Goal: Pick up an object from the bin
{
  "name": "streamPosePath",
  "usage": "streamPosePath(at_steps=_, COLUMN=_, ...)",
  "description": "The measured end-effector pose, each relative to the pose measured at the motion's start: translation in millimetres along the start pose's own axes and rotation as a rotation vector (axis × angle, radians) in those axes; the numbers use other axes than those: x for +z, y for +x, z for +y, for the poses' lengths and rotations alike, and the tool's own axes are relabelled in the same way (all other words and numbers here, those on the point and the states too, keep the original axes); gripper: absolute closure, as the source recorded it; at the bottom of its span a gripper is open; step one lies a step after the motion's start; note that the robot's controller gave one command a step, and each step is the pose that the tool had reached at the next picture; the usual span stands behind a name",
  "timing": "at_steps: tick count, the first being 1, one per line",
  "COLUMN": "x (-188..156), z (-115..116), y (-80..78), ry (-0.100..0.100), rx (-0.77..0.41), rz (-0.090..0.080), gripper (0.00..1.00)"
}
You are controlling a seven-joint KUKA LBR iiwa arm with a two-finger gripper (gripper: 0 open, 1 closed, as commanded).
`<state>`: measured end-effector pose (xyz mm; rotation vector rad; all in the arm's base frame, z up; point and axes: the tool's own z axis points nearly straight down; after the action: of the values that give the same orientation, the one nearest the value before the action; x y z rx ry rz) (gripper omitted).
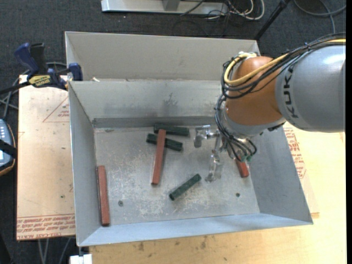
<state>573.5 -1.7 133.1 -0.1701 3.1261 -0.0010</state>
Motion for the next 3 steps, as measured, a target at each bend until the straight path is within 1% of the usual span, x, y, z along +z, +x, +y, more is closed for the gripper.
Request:
streamPosePath(at_steps=1, x=29.2, z=40.8, y=-12.4, ry=-0.003, rx=0.009, rz=0.013, gripper=0.0)
streamPosePath(at_steps=2, x=42.9, z=41.9, y=-23.1, ry=-0.003, rx=-0.015, rz=0.001, gripper=0.0)
streamPosePath(at_steps=3, x=55.6, z=51.4, y=21.9, ry=-0.002, rx=-0.046, rz=0.008, gripper=0.0)
